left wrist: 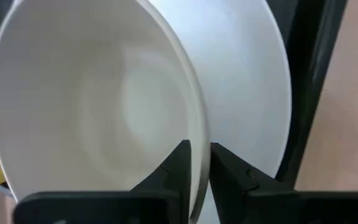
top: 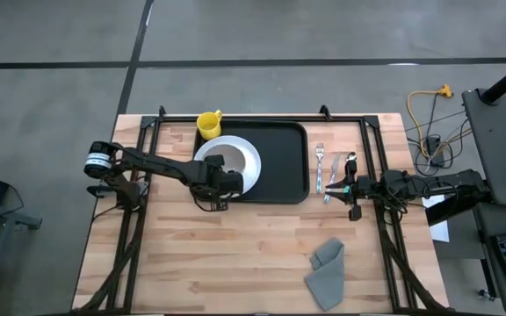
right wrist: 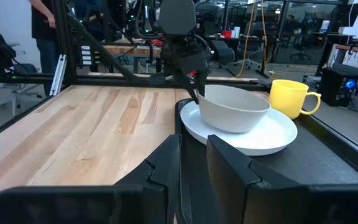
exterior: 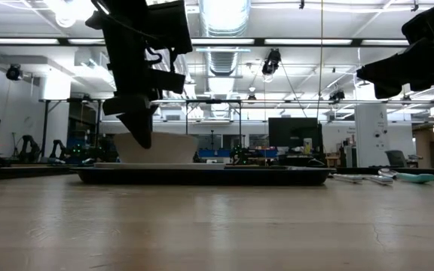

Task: Set up tray
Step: Put the gray bowl on top of the white plate on the black tray, then put the gray napkin to the right of the white plate on the black tray

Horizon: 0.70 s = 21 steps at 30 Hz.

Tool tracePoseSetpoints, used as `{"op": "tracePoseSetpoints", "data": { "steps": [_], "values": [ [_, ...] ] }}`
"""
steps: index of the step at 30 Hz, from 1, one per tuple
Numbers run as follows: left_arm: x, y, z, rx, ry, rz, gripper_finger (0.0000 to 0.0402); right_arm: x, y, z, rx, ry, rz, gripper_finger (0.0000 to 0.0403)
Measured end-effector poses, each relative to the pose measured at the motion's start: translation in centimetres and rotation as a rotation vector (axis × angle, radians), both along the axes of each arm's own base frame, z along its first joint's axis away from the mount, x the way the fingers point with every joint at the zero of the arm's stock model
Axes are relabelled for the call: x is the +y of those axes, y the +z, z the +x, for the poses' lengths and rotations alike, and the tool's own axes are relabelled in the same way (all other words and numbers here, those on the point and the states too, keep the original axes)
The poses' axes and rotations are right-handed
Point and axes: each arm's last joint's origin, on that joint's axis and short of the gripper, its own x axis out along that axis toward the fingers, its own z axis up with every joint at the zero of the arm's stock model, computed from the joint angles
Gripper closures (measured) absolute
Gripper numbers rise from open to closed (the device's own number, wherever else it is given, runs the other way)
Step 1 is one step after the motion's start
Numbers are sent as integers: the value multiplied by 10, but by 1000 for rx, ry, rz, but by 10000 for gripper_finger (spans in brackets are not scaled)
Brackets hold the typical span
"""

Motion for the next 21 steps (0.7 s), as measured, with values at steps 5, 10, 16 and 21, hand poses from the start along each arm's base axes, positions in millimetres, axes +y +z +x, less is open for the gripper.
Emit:
{"op": "tracePoseSetpoints", "data": {
  "steps": [5, 10, 16, 21],
  "values": [
    [0, -1, 0, 0, 0, 1, 338, 0, 0, 0, 0, 0, 0, 334],
    [0, 0, 2, -28, 1, 6, 325, 0, 0, 0, 0, 0, 0, 327],
    [0, 2, 7, -74, -12, 12, 324, 0, 0, 0, 0, 0, 0, 324],
    [0, 2, 7, -58, -43, 22, 324, 0, 0, 0, 0, 0, 0, 331]
  ]
}}
